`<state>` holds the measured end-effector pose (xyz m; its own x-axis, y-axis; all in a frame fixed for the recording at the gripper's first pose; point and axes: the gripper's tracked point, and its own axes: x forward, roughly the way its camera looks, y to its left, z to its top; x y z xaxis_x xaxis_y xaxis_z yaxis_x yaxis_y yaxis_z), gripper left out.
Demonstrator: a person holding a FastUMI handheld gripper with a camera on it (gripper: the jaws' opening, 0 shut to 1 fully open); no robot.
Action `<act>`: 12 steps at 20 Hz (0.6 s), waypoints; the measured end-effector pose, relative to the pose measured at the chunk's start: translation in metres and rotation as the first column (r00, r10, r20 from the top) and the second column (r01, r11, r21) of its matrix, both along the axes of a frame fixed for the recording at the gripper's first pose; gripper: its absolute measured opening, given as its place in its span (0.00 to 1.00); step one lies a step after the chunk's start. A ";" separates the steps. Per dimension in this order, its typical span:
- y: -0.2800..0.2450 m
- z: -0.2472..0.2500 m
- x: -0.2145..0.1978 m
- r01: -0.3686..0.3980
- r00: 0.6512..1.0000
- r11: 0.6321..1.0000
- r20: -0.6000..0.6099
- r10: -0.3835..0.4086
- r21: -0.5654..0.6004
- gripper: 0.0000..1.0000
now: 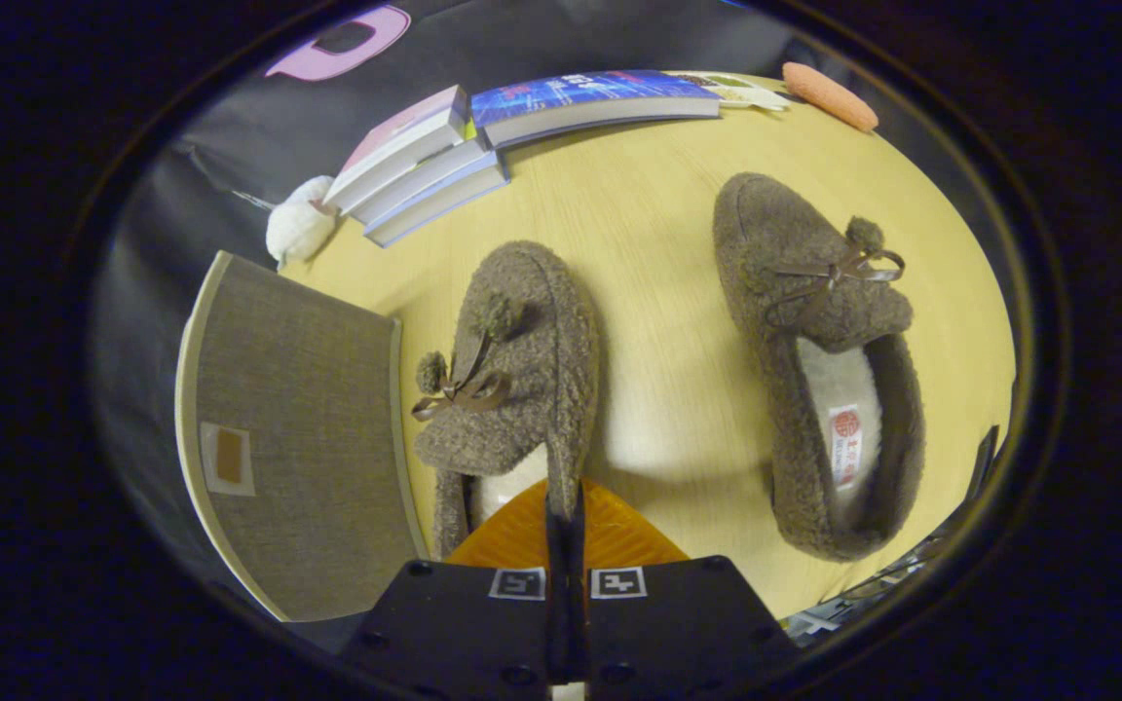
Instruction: Open the storage box then place both shoes into the box .Put the left shoe in first, then the right shoe, with the right side of both shoes facing outward in a uniform manner.
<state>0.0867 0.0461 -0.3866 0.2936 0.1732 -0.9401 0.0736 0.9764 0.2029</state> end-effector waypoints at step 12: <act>0.038 0.101 -0.014 0.055 0.998 0.948 0.022 -0.065 0.314 0.03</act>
